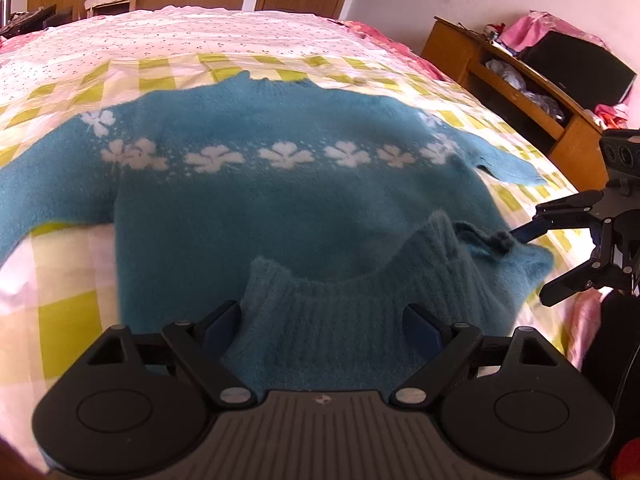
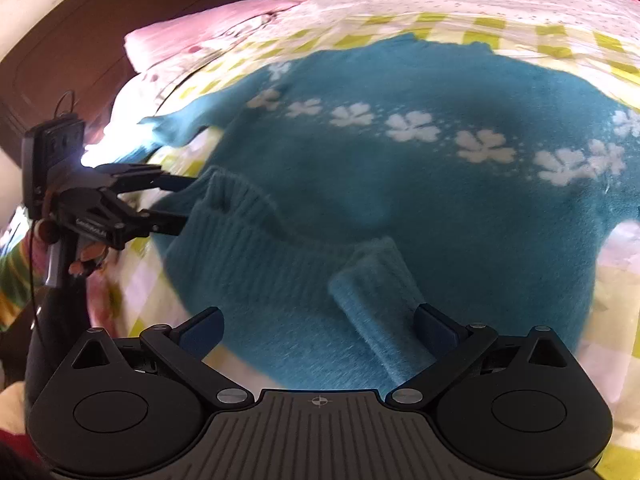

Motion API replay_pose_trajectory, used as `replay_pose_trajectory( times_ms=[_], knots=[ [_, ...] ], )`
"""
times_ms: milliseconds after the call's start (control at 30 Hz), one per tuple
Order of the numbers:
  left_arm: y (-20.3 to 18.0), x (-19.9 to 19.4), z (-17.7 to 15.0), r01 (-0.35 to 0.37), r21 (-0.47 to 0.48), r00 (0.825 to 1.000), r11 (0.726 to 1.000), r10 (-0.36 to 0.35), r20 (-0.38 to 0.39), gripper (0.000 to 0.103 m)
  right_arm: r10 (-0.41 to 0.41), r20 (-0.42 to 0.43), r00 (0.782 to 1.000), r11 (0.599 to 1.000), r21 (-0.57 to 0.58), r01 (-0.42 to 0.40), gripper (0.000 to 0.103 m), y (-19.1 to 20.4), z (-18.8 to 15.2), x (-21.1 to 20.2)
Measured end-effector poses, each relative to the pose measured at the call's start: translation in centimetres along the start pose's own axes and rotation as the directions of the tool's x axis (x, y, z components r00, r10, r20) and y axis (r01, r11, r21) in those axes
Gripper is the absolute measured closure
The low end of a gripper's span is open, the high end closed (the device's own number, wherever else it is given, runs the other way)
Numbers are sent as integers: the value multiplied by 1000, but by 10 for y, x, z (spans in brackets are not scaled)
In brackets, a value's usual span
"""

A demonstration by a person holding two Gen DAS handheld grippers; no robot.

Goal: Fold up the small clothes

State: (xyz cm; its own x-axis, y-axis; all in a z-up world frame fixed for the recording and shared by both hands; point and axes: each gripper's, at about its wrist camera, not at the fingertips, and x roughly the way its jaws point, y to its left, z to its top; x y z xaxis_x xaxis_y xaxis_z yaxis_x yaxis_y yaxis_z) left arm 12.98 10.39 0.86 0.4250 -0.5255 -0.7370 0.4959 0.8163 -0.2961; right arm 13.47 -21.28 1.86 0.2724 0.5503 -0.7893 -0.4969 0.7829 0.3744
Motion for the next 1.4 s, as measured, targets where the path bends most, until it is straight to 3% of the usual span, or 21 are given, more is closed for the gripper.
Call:
replay_pose_trajectory(
  times_ms=[167,333,567,800,967,1200,1400],
  knots=[
    [-21,-42,-31,7,45,999,999,-6,-40,11,18,-85,996,994,-108,-27,2,39,-29,-29],
    [-36,-76,-49,-35,82,999,996,36,-19,11,-31,-141,990,982,-190,3,2,67,-57,-50],
    [-56,-91,-51,-54,95,996,994,48,69,10,-46,-22,999,976,-214,40,1,91,-68,-79],
    [-85,-42,-60,-187,67,981,980,183,65,10,-170,116,979,979,-97,182,2,98,-69,-44],
    [-96,-10,-63,-297,42,955,954,296,31,10,-271,166,948,959,-36,280,2,94,-71,-13],
    [-99,4,-51,-385,-4,922,923,385,36,10,-327,218,919,945,60,322,2,79,-67,-7],
    [-109,18,-40,-474,25,880,880,473,38,10,-379,216,900,925,87,369,3,70,-59,0]
  ],
)
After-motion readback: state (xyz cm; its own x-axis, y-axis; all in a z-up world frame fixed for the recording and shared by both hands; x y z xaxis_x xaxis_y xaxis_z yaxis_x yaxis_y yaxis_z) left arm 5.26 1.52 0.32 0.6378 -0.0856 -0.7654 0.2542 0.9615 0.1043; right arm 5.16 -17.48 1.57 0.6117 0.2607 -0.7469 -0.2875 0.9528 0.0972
